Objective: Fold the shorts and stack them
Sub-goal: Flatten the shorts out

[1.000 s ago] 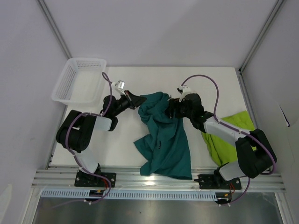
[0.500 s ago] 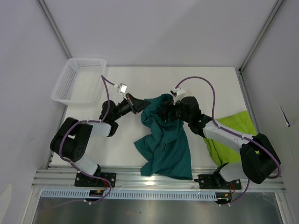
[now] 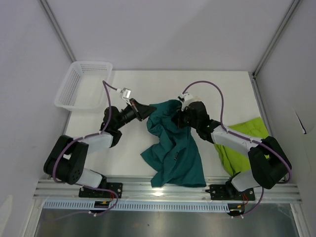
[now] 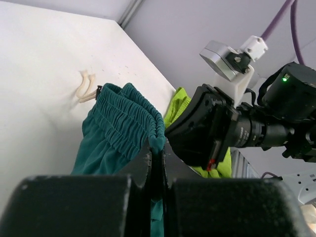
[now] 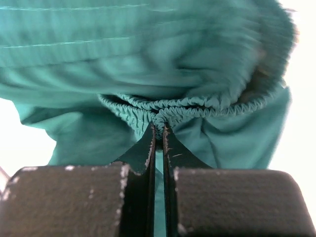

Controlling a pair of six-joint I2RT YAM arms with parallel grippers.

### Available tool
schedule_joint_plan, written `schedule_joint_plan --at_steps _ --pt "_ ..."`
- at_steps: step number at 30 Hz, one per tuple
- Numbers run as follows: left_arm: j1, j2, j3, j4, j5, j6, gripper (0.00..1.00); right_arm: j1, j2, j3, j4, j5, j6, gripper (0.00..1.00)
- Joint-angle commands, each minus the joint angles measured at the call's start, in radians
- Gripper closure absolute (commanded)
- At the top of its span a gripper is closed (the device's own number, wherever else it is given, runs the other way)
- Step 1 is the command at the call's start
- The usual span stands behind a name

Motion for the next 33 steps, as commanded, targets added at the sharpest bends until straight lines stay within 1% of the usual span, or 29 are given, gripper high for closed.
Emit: schedule_joint_plan --at_steps 1,2,3,4,5,6,7,8,10,11,12,16,19,20,21,23,28,31,33 --pt "0.005 -0.144 0.073 -0.207 -0.052 0.107 1.0 -0.071 -0.065 -0.021 0.027 0.072 0.056 1.0" --pt "0.007 -0.173 0.085 -0.268 -0.08 0.121 1.0 -0.119 -0.079 -0.033 0.025 0.107 0.073 1.0" --pt "0.007 -0.204 0.106 -0.367 -0.098 0.133 1.0 -0.145 -0.105 -0.057 0.021 0.135 0.114 1.0" --pt "0.009 -0.266 0.111 -0.409 -0.115 0.158 1.0 -0.172 -0.114 -0.067 0.007 0.163 0.136 1.0" --pt "0.007 -0.296 0.12 -0.454 -0.153 0.172 1.0 -0.232 -0.123 -0.077 0.001 0.168 0.154 1.0" --pt "0.007 -0.322 0.136 -0.553 -0.17 0.195 1.0 -0.258 -0.132 -0.085 -0.008 0.172 0.186 0.95" --pt "0.007 -0.345 0.159 -0.601 -0.183 0.205 1.0 -0.283 -0.134 -0.09 -0.028 0.168 0.196 0.85" --pt "0.007 -0.376 0.172 -0.639 -0.193 0.216 1.0 -0.314 -0.132 -0.091 -0.028 0.151 0.205 0.65" --pt "0.009 -0.391 0.2 -0.707 -0.194 0.228 1.0 -0.323 -0.142 -0.106 -0.001 0.12 0.217 0.41" --pt "0.009 -0.402 0.202 -0.71 -0.192 0.229 1.0 -0.322 -0.148 -0.117 0.016 0.093 0.217 0.28" --pt "0.007 -0.407 0.202 -0.71 -0.181 0.224 1.0 -0.322 -0.157 -0.128 0.036 0.071 0.219 0.24" --pt "0.006 -0.422 0.177 -0.689 -0.158 0.224 1.0 -0.322 -0.217 -0.18 0.138 -0.022 0.219 0.16" --pt "0.005 -0.439 0.163 -0.66 -0.128 0.233 1.0 -0.323 -0.234 -0.211 0.203 -0.099 0.222 0.16" --pt "0.005 -0.446 0.159 -0.658 -0.12 0.241 1.0 -0.322 -0.243 -0.232 0.268 -0.186 0.228 0.16" --pt "0.005 -0.446 0.16 -0.663 -0.12 0.241 1.0 -0.322 -0.243 -0.232 0.269 -0.187 0.228 0.16" --pt "0.005 -0.443 0.165 -0.669 -0.115 0.25 1.0 -0.312 -0.237 -0.232 0.294 -0.24 0.222 0.16" --pt "0.005 -0.422 0.171 -0.663 -0.091 0.259 1.0 -0.253 -0.159 -0.179 0.265 -0.24 0.124 0.16" --pt "0.005 -0.41 0.188 -0.677 -0.079 0.271 1.0 -0.248 -0.096 -0.095 0.236 -0.311 0.067 0.16" --pt "0.005 -0.404 0.189 -0.678 -0.077 0.275 1.0 -0.243 -0.045 -0.013 0.168 -0.31 0.024 0.16"
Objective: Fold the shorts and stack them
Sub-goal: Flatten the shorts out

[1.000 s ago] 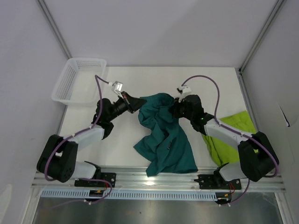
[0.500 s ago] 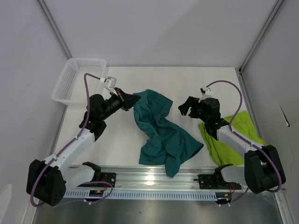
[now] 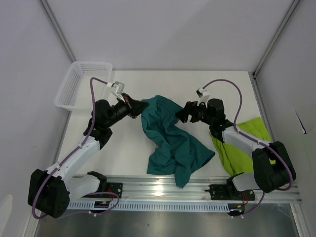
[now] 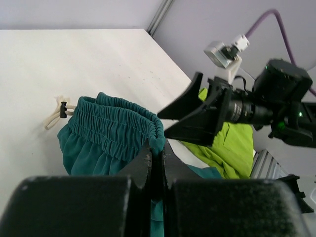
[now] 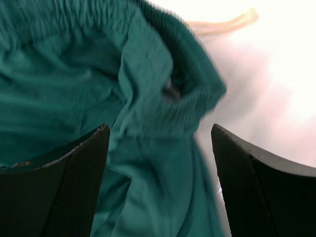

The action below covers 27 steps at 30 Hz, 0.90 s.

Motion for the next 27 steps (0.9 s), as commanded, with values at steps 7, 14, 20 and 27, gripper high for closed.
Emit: schedule_joint_plan --at_steps 7,14,20,27 --pt "0.002 0.026 0.03 0.028 0.036 0.045 1.0 0.042 0.102 0.211 -0.132 0.03 -0.22 0.15" --pt "0.002 0.032 0.037 0.032 0.045 0.045 1.0 0.04 0.195 0.283 -0.169 -0.048 -0.243 0.16" --pt "0.002 0.026 0.031 0.032 0.053 0.049 1.0 0.019 0.277 0.378 -0.189 -0.135 -0.254 0.16" --pt "0.002 0.029 0.036 0.029 0.062 0.055 1.0 -0.007 0.361 0.496 -0.286 -0.224 -0.269 0.16"
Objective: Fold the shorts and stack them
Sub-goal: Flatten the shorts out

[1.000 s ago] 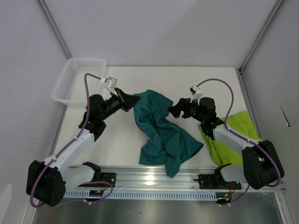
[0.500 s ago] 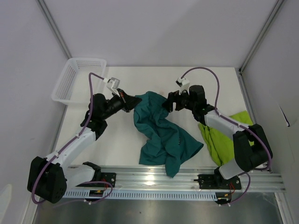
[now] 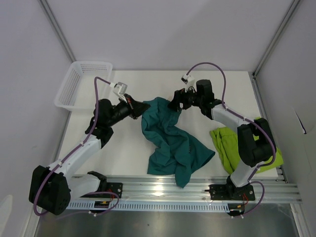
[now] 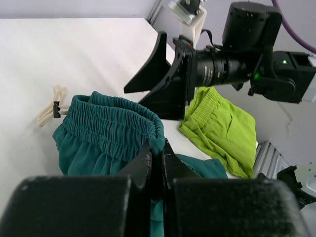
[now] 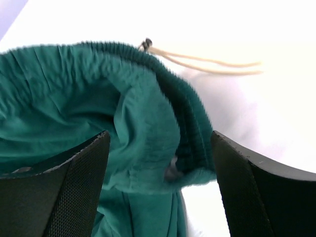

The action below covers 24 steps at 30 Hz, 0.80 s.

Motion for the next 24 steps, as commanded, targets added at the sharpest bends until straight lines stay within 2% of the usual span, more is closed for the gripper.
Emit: schedule_joint_plan --at_steps 1,4,12,20,24 --pt "0.002 -0.007 0.034 0.037 0.032 0.03 1.0 -0.008 0.023 0.058 -0.033 -0.066 -0.017 0.17" --pt "0.002 -0.001 0.034 0.037 0.031 0.03 1.0 -0.011 0.008 0.027 0.004 -0.06 -0.007 0.16" --pt "0.002 0.0 0.034 0.034 0.023 0.035 1.0 -0.01 0.02 0.035 -0.08 -0.12 0.026 0.21" --pt "0.002 0.006 0.058 -0.006 -0.004 0.058 1.0 0.005 -0.005 0.022 -0.217 -0.181 0.0 0.32" --pt "0.004 0.048 0.126 -0.046 -0.029 0.081 1.0 0.015 -0.02 0.045 -0.344 -0.186 -0.038 0.43"
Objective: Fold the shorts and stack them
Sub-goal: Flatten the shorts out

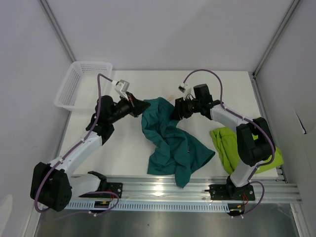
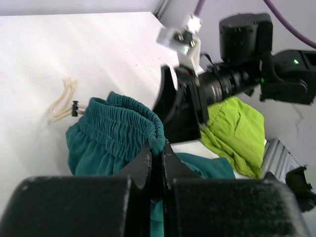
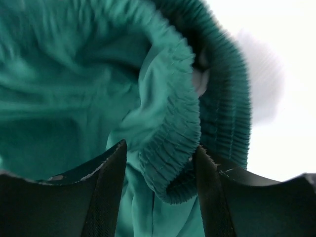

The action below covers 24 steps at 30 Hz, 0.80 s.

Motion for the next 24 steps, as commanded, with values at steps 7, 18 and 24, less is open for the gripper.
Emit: schedule_joint_plan --at_steps 7,18,24 --pt "0.01 0.141 0.264 -0.114 -0.047 0.091 1.0 0.015 -0.126 -0.04 -0.155 -0.051 -0.038 0.43" --pt "0.019 0.262 0.448 -0.193 -0.027 0.111 1.0 0.033 -0.125 -0.086 -0.147 0.044 -0.019 0.38" --pt "0.02 0.302 0.507 -0.225 0.007 0.108 1.0 0.036 -0.073 -0.072 -0.087 0.163 -0.002 0.56"
